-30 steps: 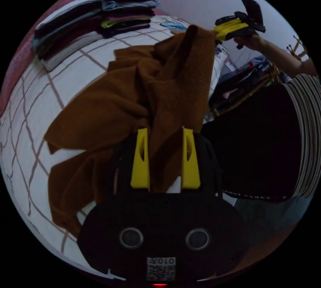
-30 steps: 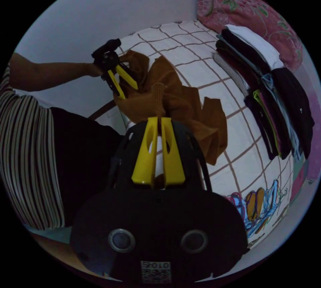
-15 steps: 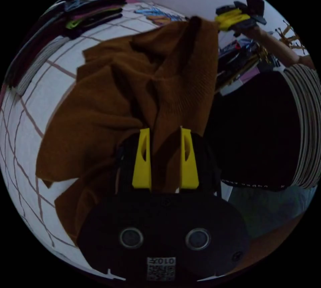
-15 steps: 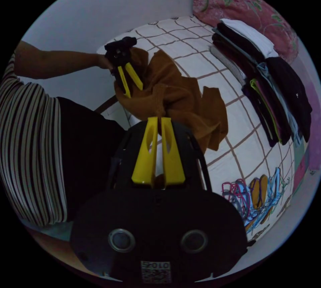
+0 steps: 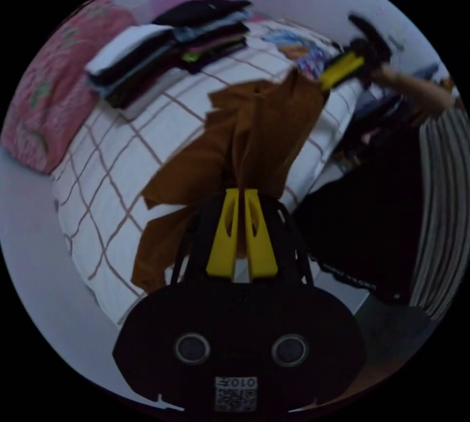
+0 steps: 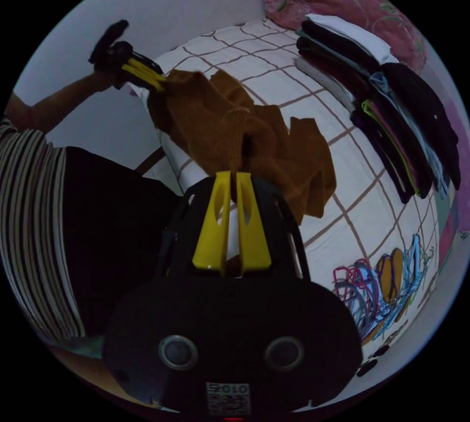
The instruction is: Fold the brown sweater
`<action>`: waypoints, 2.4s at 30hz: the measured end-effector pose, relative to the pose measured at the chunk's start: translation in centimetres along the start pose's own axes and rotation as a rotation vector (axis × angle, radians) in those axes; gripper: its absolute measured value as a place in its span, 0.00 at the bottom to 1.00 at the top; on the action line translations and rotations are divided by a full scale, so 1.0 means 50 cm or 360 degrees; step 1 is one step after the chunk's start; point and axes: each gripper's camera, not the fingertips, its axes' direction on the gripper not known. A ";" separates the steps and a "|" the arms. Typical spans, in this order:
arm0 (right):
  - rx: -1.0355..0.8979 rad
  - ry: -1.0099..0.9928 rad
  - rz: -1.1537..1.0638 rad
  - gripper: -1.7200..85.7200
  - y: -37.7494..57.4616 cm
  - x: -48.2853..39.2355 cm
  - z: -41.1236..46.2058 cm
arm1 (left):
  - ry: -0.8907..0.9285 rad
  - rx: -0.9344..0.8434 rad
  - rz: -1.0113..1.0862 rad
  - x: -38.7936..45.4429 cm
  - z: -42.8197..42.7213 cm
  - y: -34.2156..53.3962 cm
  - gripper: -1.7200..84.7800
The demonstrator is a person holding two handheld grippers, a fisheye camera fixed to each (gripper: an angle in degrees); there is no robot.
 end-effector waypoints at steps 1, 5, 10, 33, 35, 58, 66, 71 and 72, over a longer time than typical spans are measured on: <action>-0.0008 0.0001 0.0009 0.07 0.002 0.004 0.005 | 0.0022 0.0064 -0.0077 0.006 -0.028 0.008 0.02; -0.0033 -0.0040 0.0050 0.08 0.009 0.021 0.022 | 0.0013 0.0089 -0.0152 0.060 -0.072 0.020 0.02; -0.0037 -0.0192 0.0069 0.14 0.047 0.042 0.006 | -0.0093 -0.0029 -0.0090 0.146 -0.095 0.012 0.02; -0.0179 -0.0321 0.0113 0.06 0.133 -0.027 -0.145 | -0.0160 -0.0075 -0.0063 0.388 -0.274 0.078 0.02; -0.0119 -0.0296 0.0152 0.06 0.144 -0.039 -0.185 | -0.0166 -0.0065 -0.0069 0.399 -0.297 0.089 0.02; 0.1250 0.0939 0.0349 0.05 0.194 -0.317 -1.047 | -0.0723 0.0993 0.0234 0.435 -0.987 0.103 0.02; 0.1435 0.0992 0.0508 0.05 0.209 -0.381 -1.126 | -0.0316 0.1229 0.0497 0.427 -1.069 0.147 0.02; 0.1382 0.1273 0.0579 0.05 0.130 -0.418 -1.191 | 0.0108 0.1379 0.0695 0.368 -1.038 0.150 0.02; 0.1327 0.1323 0.0569 0.05 0.086 -0.421 -1.200 | 0.0144 0.1393 0.0700 0.357 -1.031 0.152 0.02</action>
